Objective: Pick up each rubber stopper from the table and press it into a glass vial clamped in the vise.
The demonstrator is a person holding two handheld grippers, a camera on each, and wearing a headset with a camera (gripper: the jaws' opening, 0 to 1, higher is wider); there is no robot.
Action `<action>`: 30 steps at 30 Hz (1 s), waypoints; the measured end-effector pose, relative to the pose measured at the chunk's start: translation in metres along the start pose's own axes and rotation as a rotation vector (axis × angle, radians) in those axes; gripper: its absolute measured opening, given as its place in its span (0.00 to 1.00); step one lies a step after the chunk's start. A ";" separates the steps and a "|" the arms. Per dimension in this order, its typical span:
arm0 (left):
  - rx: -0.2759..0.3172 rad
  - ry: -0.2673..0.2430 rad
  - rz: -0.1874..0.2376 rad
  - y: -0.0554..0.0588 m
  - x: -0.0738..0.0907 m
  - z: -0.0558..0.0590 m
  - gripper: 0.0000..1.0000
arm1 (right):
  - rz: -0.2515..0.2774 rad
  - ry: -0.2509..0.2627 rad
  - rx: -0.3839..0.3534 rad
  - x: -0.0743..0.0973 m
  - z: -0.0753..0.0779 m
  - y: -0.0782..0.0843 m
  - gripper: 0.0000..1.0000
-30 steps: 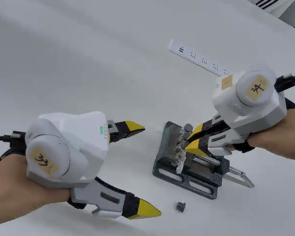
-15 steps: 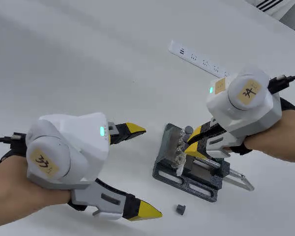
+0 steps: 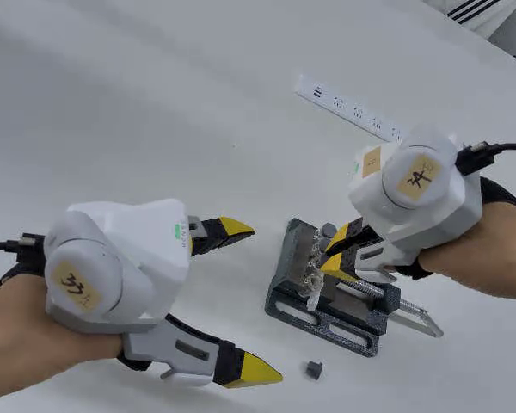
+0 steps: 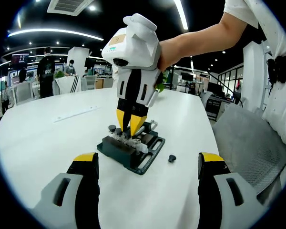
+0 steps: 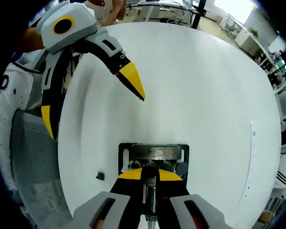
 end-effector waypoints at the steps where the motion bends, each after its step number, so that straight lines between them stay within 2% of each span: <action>1: -0.001 0.000 0.001 0.000 0.000 0.000 0.85 | -0.003 0.003 0.005 0.000 -0.001 -0.001 0.02; 5: -0.002 0.003 0.002 -0.002 -0.002 0.001 0.85 | -0.006 0.004 0.005 0.001 0.001 0.000 0.02; 12: -0.001 0.008 0.001 -0.002 -0.004 0.003 0.85 | -0.020 0.045 0.026 -0.001 -0.002 0.000 0.03; 13: -0.003 0.011 0.000 -0.002 -0.004 0.003 0.85 | -0.018 0.040 0.040 0.000 -0.002 0.000 0.03; 21: -0.001 0.001 -0.006 -0.002 -0.002 0.002 0.84 | 0.048 0.011 -0.001 0.003 0.002 0.002 0.06; 30: 0.002 0.002 -0.004 -0.003 -0.003 0.002 0.84 | 0.067 0.011 -0.012 0.001 0.001 0.002 0.08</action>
Point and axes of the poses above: the centre of the closed fingertips' face, and the gripper's own axes: x roughly backward along the fingers, z roughly to its right, y roughly out of its underside, the point moved 4 cm from there along x, roughly backward along the fingers, and after that the axes turned 5 degrees about z, right-handed, at the moved point
